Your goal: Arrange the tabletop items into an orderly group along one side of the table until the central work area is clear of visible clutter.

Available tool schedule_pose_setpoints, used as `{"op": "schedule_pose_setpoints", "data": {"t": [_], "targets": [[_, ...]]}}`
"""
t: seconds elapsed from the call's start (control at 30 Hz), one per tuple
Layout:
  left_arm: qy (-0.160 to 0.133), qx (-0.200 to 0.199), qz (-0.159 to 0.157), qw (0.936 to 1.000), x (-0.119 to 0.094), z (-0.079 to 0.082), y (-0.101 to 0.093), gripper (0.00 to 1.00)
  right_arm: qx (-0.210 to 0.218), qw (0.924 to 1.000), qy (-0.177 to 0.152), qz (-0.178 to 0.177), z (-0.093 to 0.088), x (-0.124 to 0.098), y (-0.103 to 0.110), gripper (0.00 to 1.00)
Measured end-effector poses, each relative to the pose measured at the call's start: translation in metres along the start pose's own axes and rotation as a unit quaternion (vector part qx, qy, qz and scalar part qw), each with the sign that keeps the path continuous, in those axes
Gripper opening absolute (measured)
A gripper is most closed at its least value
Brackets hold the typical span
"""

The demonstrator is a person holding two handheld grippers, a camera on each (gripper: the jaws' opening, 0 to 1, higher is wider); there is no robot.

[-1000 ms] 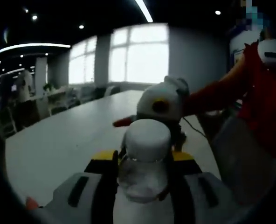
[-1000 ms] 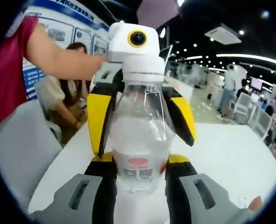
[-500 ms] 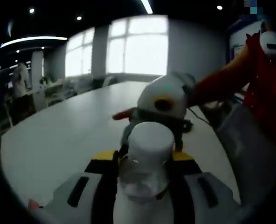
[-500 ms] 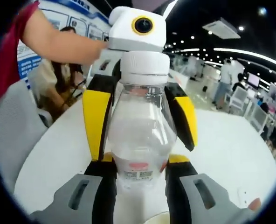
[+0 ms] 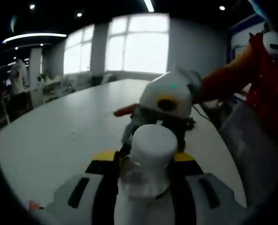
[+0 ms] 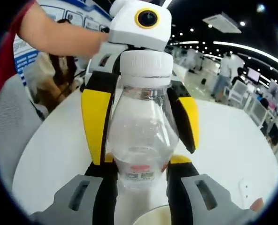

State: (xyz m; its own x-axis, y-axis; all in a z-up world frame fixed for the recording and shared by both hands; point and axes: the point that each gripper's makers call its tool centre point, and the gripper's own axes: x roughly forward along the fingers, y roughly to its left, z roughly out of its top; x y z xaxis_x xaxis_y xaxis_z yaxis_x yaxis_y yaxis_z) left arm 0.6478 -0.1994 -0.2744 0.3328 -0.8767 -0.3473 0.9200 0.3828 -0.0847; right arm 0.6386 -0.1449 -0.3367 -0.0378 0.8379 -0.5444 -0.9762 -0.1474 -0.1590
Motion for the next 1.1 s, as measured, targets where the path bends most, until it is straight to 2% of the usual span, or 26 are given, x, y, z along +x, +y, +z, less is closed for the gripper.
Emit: {"op": "schedule_pose_setpoints", "data": {"t": [0.13,0.63,0.73,1.1], "targets": [[0.004,-0.001,-0.002,1.0,0.001,-0.003,0.001,0.4,0.004,1.0,0.004,-0.001,-0.003,0.002,0.0,0.39],[-0.012,-0.007,-0.006,0.9999,0.007,0.001,0.003,0.4,0.008,0.9998,0.014,-0.008,-0.008,-0.003,-0.004,0.39],[-0.015,-0.011,-0.005,0.9998,0.008,0.002,0.004,0.4,0.021,0.9997,0.012,-0.009,-0.009,-0.003,-0.005,0.39],[-0.019,-0.024,-0.004,0.9995,0.01,0.003,0.006,0.4,0.032,0.9991,0.023,-0.017,-0.011,-0.004,-0.007,0.4]]}}
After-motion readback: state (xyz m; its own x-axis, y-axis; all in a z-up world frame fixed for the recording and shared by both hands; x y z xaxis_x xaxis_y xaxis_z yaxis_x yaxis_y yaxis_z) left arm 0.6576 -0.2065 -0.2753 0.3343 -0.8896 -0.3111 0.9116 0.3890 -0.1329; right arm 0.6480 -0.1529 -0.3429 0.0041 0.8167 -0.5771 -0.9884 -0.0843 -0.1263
